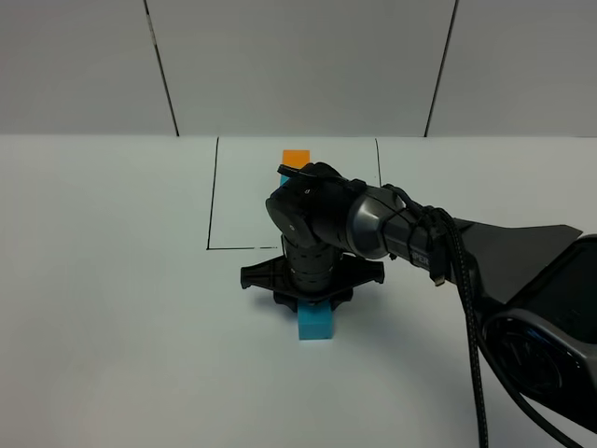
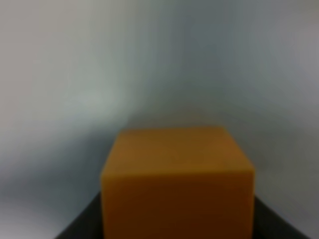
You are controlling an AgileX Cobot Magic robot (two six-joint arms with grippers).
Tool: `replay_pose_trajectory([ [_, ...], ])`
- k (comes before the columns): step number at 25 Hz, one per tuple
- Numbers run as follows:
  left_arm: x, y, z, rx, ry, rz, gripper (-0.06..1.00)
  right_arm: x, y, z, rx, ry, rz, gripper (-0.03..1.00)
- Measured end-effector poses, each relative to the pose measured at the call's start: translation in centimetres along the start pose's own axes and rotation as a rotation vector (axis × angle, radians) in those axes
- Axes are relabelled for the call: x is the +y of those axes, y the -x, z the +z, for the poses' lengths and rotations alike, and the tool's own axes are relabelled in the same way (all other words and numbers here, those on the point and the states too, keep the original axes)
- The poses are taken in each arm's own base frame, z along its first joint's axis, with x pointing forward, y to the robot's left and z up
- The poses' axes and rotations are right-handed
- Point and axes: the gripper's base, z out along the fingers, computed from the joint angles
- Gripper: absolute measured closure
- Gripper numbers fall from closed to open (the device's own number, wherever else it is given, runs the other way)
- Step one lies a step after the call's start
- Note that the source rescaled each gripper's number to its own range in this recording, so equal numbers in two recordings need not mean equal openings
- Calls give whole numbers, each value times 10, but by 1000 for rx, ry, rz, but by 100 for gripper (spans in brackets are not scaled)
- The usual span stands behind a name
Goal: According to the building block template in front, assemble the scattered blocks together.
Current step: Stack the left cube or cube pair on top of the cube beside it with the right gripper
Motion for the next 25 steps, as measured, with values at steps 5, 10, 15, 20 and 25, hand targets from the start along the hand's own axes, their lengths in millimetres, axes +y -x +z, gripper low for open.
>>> replay_pose_trajectory([
  [5,0,0,0,0,0,0,71,1,0,0,-3,15,-15,97],
  [10,0,0,0,0,0,0,71,4,0,0,-3,47,-53,97],
  [15,0,0,0,0,0,0,71,7,0,-1,3,74,-42,55],
  [20,0,0,0,0,0,0,71,7,0,-2,8,71,-42,-2],
  [25,0,0,0,0,0,0,71,9,10,-16,14,41,-53,-3],
])
